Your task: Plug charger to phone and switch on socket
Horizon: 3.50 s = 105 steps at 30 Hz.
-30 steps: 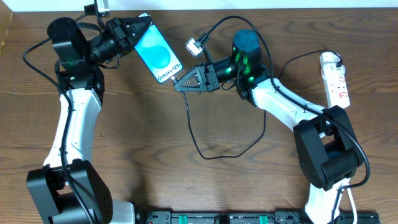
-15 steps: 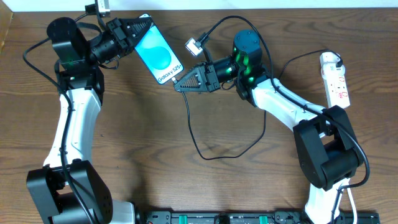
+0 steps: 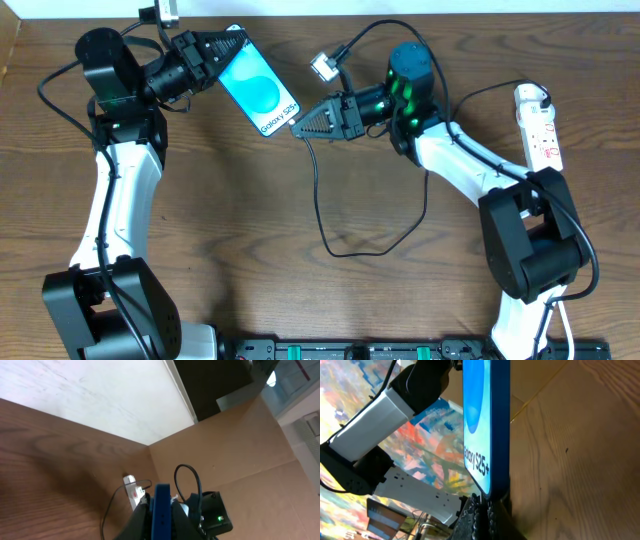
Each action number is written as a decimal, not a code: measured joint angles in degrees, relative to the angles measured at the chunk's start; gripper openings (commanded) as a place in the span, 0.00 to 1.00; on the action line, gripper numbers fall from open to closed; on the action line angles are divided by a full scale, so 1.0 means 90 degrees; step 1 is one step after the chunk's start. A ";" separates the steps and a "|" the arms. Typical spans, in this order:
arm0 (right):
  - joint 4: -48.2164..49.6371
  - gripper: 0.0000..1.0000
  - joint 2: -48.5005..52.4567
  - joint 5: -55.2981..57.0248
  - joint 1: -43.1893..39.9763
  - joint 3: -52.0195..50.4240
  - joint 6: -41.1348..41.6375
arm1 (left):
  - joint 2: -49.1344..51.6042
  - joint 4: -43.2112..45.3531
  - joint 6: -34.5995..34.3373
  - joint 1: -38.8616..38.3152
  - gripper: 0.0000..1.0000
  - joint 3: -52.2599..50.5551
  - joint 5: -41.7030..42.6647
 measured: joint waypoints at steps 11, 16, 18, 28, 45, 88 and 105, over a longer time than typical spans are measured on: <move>0.0007 0.01 0.0000 0.0080 0.0000 0.0000 0.0005 | 0.0000 -0.0007 0.0005 0.0000 0.07 0.0000 0.0163; 0.0007 0.01 0.0000 0.0090 0.0000 0.0000 0.0002 | 0.0000 -0.0005 -0.0002 0.0010 0.07 0.0000 0.0165; 0.0012 0.01 0.0000 0.0199 0.0000 0.0000 0.0002 | 0.0000 0.0024 -0.0063 0.0068 0.07 0.0000 0.0185; -0.1056 0.01 0.0000 0.0964 -0.0027 0.0027 -0.0449 | 0.0000 0.0158 -0.0743 0.0731 0.07 0.0000 0.0573; -0.8308 0.01 0.0005 0.7053 -0.0682 0.0359 -0.2084 | 0.0000 0.0160 -0.0962 0.0818 0.08 -0.0010 0.0789; -0.8881 0.25 0.0000 0.9403 -0.0189 -0.0211 -0.0916 | 0.0000 0.0160 -0.0959 0.0818 0.07 -0.0010 0.0833; -0.7179 0.01 0.0005 0.6288 -0.0316 -0.0350 -0.2290 | 0.0000 0.0160 -0.0959 0.0818 0.08 -0.0012 0.0835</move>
